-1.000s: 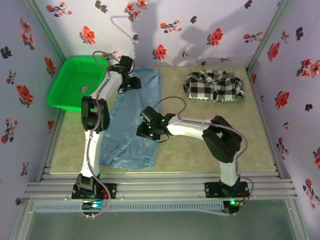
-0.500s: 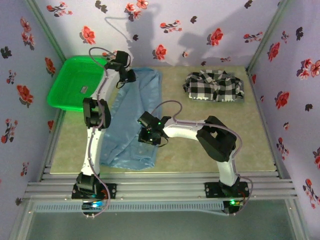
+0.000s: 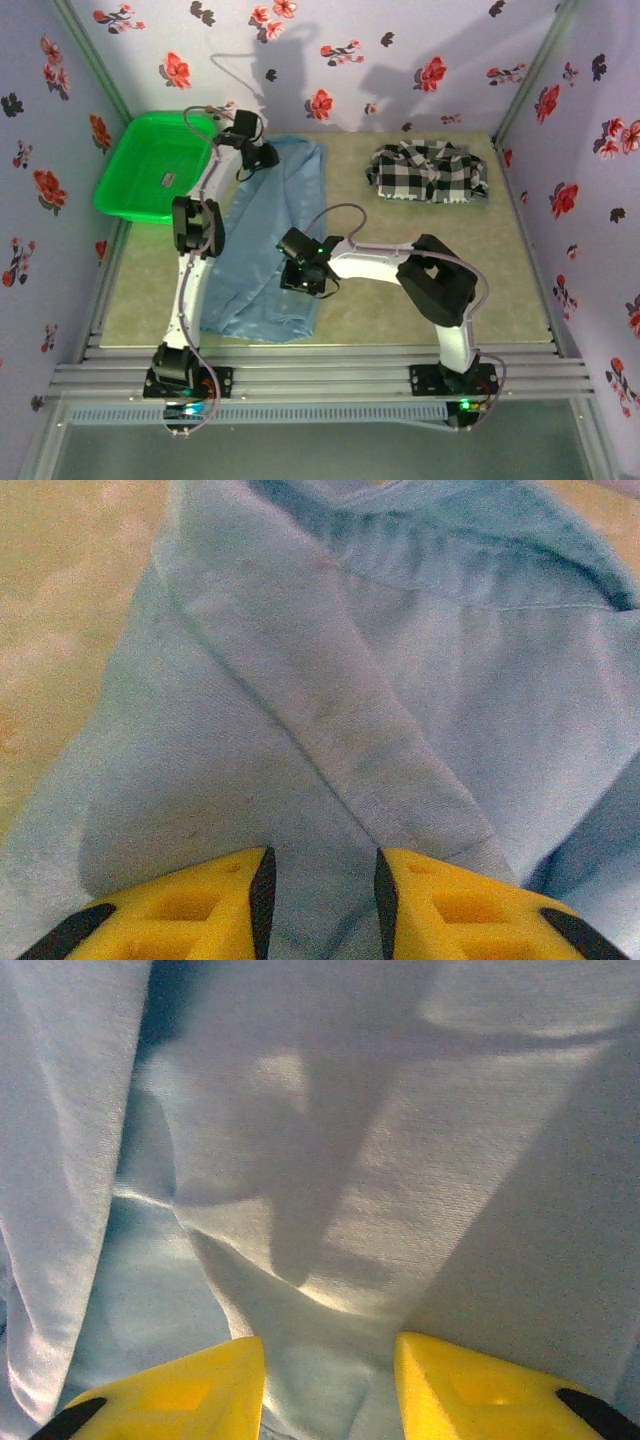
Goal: Fold and stack the long sleeve shirts
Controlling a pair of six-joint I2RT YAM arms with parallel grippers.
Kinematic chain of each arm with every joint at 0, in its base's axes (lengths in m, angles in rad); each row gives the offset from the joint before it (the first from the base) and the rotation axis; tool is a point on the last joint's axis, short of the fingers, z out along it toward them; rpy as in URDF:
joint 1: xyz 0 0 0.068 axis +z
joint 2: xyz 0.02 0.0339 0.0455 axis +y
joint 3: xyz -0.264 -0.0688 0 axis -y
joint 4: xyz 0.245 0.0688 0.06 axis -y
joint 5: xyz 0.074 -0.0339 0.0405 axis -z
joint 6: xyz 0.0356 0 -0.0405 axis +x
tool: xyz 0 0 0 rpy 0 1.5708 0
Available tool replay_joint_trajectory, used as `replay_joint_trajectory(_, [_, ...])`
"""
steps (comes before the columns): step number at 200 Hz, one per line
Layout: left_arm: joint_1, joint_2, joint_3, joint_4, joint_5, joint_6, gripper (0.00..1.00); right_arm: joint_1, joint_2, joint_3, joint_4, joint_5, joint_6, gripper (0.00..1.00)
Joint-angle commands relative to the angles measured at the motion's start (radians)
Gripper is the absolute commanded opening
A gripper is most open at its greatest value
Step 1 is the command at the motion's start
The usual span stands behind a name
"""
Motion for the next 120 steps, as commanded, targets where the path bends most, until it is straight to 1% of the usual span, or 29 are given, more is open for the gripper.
replay_joint_trajectory(1, [0.021,0.039,0.019,-0.017,-0.007,-0.025,0.38,0.010,-0.063,-0.016,-0.066,0.050,0.012,0.42])
replay_joint_trajectory(21, [0.033,0.029,0.024,-0.034,0.001,-0.032,0.40,0.007,-0.088,-0.027,-0.094,0.083,0.015,0.44])
replay_joint_trajectory(34, [0.044,-0.002,0.030,-0.043,0.037,-0.042,0.42,0.006,-0.101,-0.032,-0.111,0.111,0.014,0.46])
replay_joint_trajectory(47, [0.054,-0.065,0.027,-0.036,0.104,-0.060,0.47,-0.004,-0.113,-0.032,-0.126,0.139,-0.001,0.49])
replay_joint_trajectory(55, [0.053,-0.119,0.015,-0.026,0.131,-0.052,0.52,-0.016,-0.118,-0.030,-0.134,0.158,-0.006,0.50])
replay_joint_trajectory(74, [0.044,-0.306,-0.059,-0.006,0.137,-0.035,0.73,-0.059,-0.115,-0.018,-0.133,0.157,-0.036,0.51])
replay_joint_trajectory(82, [0.043,-0.403,-0.112,-0.001,0.131,-0.025,0.80,-0.073,-0.122,-0.007,-0.122,0.158,-0.058,0.53])
replay_joint_trajectory(101, [0.050,-0.629,-0.296,-0.011,0.096,-0.025,0.85,-0.079,-0.133,0.033,-0.100,0.156,-0.109,0.57])
replay_joint_trajectory(120, [0.055,-0.853,-0.500,-0.046,0.047,-0.008,0.89,-0.066,-0.114,0.062,-0.073,0.096,-0.110,0.56])
